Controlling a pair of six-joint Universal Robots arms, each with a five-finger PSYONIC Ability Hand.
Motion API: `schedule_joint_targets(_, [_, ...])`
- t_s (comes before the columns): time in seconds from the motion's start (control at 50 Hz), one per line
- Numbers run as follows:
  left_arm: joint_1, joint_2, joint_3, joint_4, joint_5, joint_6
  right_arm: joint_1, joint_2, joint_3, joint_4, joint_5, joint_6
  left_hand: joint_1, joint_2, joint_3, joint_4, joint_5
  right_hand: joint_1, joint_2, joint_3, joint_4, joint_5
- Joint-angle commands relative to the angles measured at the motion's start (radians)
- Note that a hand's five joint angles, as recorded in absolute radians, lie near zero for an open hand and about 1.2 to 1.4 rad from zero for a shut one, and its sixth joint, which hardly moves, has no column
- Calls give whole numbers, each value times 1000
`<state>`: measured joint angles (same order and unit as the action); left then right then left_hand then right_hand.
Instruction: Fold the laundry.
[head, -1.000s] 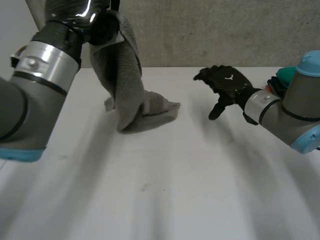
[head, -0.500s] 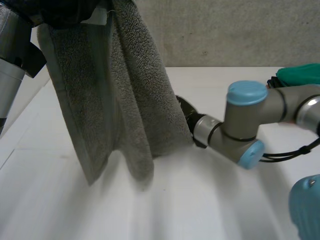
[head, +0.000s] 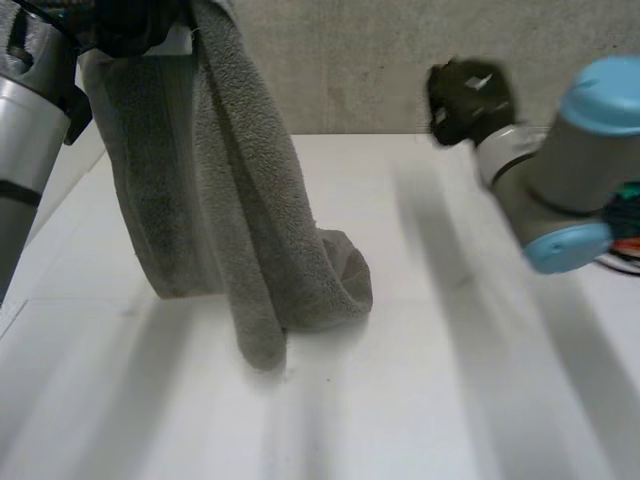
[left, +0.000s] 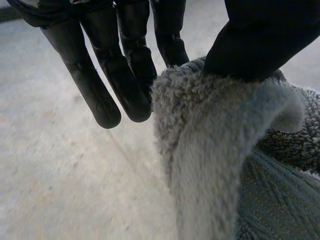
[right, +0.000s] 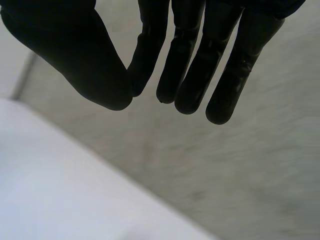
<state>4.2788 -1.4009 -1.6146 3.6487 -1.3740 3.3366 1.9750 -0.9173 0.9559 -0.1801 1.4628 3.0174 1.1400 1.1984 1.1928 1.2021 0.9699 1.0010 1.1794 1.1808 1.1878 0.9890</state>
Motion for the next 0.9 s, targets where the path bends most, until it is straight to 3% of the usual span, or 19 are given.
schedule_joint_targets(0.02, [22,-93,27,2,-60,-2,-108,-236,245,-23,-68,-112,256,198,203,194,252,395,217,215,209,233])
schedule_joint_targets(0.1, [7,-112,10,-1,-66,-3,-113,-252,302,31,-169,-150,256,198,203,194,252,341,163,161,154,179])
schedule_joint_targets(0.14, [-2,-112,9,-7,-68,-8,-108,-249,302,60,-211,-150,256,198,203,194,252,-203,-381,-382,-389,-365])
schedule_joint_targets(0.16, [-8,-110,7,-9,-68,-11,-105,-235,293,86,-252,-156,256,198,203,194,252,-746,-924,-926,-933,-909])
schedule_joint_targets(0.18, [-14,-110,7,-9,-66,-17,-105,-218,284,97,-274,-157,256,198,203,194,252,-826,-1005,-1006,-1013,-989])
schedule_joint_targets(0.4, [-45,40,4,-42,-57,-63,-49,112,11,255,-614,-189,256,198,203,194,252,-826,-1005,-1006,-1013,-989])
schedule_joint_targets(0.6, [-44,71,-34,-61,-54,-63,137,271,-43,258,-661,-196,256,198,203,194,252,-826,-1005,-1006,-1013,-989])
schedule_joint_targets(0.68, [-44,69,-36,-59,-54,-63,183,316,-58,257,-645,-195,256,198,203,194,252,-826,-1005,-1006,-1013,-989])
schedule_joint_targets(0.7, [-44,69,-36,-58,-53,-63,189,324,-65,255,-644,-193,256,198,203,194,252,-683,-861,-862,-869,-845])
schedule_joint_targets(0.72, [-44,68,-36,-56,-53,-63,196,340,-86,248,-632,-187,256,198,203,194,252,-199,-377,-378,-385,-361])
schedule_joint_targets(0.76, [-44,65,-33,-53,-51,-63,196,356,-120,242,-590,-186,256,198,203,194,252,390,212,211,204,228])
schedule_joint_targets(0.78, [-42,63,-31,-53,-51,-63,196,362,-141,235,-554,-184,256,198,203,194,252,395,217,215,208,233])
schedule_joint_targets(0.8, [-42,62,-28,-52,-51,-63,196,362,-179,219,-447,-184,256,198,203,194,252,395,217,215,209,233])
schedule_joint_targets(0.86, [-37,57,-25,-52,-51,-62,194,339,-204,174,-236,-181,256,198,203,194,252,395,217,215,209,233])
schedule_joint_targets(0.88, [-34,56,-24,-52,-51,-62,180,300,-203,136,-108,-183,256,198,203,194,252,395,217,215,209,233])
schedule_joint_targets(0.9, [-31,53,-21,-50,-53,-60,174,275,-197,111,-57,-184,256,198,203,194,252,395,217,215,209,233])
